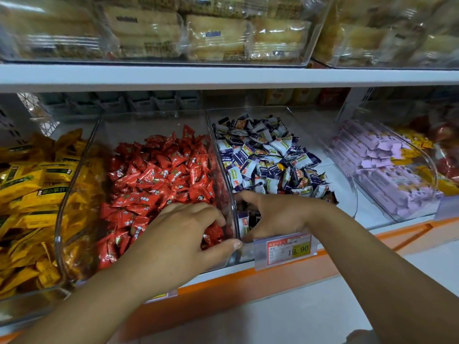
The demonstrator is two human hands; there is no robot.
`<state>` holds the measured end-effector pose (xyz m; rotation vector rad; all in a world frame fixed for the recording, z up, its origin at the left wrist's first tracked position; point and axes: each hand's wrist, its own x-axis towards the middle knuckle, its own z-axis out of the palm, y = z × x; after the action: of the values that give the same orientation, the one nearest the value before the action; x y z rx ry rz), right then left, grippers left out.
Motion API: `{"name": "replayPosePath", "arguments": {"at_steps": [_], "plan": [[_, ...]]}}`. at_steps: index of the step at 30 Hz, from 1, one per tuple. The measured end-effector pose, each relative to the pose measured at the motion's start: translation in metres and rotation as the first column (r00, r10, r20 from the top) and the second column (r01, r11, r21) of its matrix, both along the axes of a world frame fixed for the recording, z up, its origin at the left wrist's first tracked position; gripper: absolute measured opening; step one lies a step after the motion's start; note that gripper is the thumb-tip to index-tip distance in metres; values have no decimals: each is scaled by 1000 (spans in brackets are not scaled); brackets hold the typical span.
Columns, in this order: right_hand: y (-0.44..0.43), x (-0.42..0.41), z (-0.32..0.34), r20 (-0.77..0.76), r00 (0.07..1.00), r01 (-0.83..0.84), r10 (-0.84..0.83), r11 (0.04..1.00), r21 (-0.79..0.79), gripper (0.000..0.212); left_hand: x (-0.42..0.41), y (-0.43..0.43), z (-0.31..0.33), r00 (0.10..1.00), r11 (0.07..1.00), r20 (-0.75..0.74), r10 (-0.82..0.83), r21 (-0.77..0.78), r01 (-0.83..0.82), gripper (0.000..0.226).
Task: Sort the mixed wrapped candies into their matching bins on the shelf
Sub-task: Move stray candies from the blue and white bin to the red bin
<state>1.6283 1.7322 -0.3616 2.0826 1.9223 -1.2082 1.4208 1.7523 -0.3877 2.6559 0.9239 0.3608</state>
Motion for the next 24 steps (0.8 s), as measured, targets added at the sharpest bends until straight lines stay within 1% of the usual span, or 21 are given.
{"name": "replayPosePath", "arguments": {"at_steps": [4, 9, 13, 16, 19, 21, 24], "plan": [[2, 3, -5, -75, 996, 35, -37, 999, -20, 75, 0, 0, 0, 1000, 1000, 0, 0, 4, 0, 72], [3, 3, -7, -113, 993, 31, -36, 999, -39, 86, 2, 1, -1, 1000, 1000, -11, 7, 24, -7, 72], [3, 4, -6, -169, 984, 52, -55, 998, -25, 77, 2, 0, 0, 1000, 1000, -18, 1, 31, 0, 68], [3, 5, -5, -169, 985, 39, -45, 999, -38, 79, 3, 0, 0, 1000, 999, -17, 11, 34, -10, 68], [3, 4, -6, -181, 982, 53, -59, 998, -34, 79, 5, -2, 2, 999, 997, -13, 31, 71, -30, 71], [4, 3, -7, -213, 974, 72, -74, 997, -20, 75, 6, -3, 4, 999, 995, -18, 45, 85, -43, 73], [2, 2, -6, -282, 953, 120, -112, 993, 13, 61, 7, -3, 4, 997, 994, -41, 59, 98, -55, 71]]}}
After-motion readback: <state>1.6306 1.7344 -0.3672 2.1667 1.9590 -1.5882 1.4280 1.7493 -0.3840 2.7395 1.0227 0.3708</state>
